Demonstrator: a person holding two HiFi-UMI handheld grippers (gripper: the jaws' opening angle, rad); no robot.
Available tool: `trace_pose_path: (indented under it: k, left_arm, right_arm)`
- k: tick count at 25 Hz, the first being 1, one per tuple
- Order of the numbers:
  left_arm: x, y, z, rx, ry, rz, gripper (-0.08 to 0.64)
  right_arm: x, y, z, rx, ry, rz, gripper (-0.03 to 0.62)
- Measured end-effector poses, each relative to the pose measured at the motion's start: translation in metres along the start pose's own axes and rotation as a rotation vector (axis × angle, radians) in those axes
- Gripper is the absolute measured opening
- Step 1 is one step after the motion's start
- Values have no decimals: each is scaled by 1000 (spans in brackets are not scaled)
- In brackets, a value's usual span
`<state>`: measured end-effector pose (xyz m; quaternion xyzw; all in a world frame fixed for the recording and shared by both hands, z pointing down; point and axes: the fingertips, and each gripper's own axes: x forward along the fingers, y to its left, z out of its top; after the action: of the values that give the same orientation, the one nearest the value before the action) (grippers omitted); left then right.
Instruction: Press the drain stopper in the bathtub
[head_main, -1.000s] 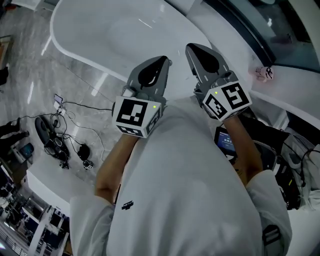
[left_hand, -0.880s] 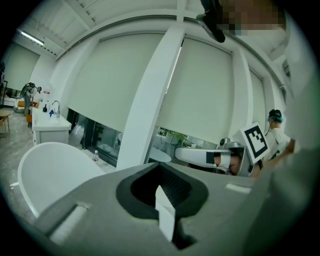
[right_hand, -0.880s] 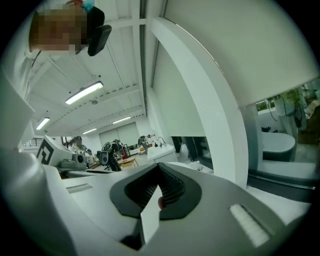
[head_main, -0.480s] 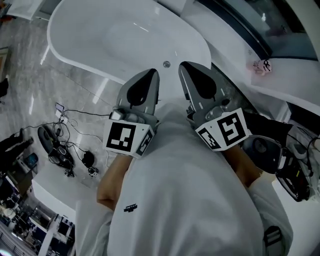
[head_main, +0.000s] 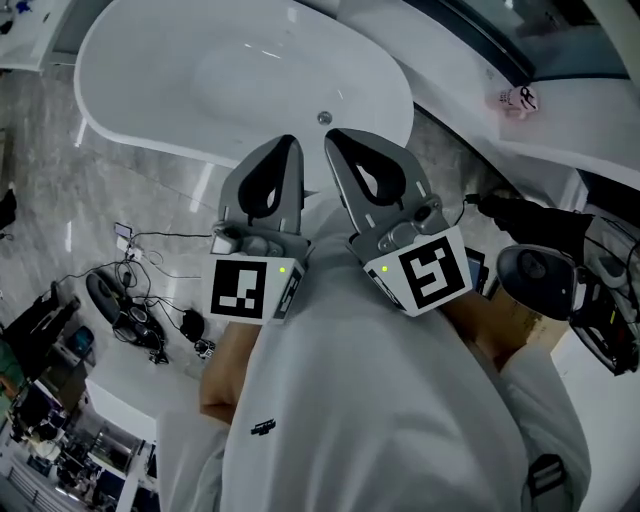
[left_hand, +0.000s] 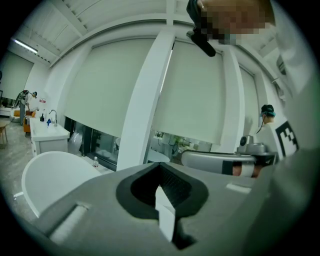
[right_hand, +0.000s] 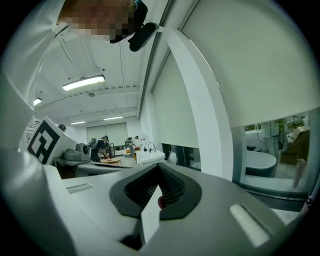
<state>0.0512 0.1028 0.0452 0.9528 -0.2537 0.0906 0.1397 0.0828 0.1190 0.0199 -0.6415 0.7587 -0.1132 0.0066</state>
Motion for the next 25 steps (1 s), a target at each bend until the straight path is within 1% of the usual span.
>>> trace_pose_path:
  k: [2,7,13,21,25]
  left_arm:
    - [2,0,0,-7,5,-4,0]
    - [4,1,0,-7,14,-5,0]
    - [11,1,-3,-12,28,-10,0]
    - [22,2,0,-23,29,-16,0]
    - [26,-3,-1,-32,31,-20,0]
  right_arm:
    - [-1,-1,0,-4,5,-10,6]
    - [1,5,3,-7,0,22,6]
    - [5,2,0,8,13,31,6]
    - [12,-6,-5,-10,41,35,6]
    - [9,-12,-5,2,53,34,6]
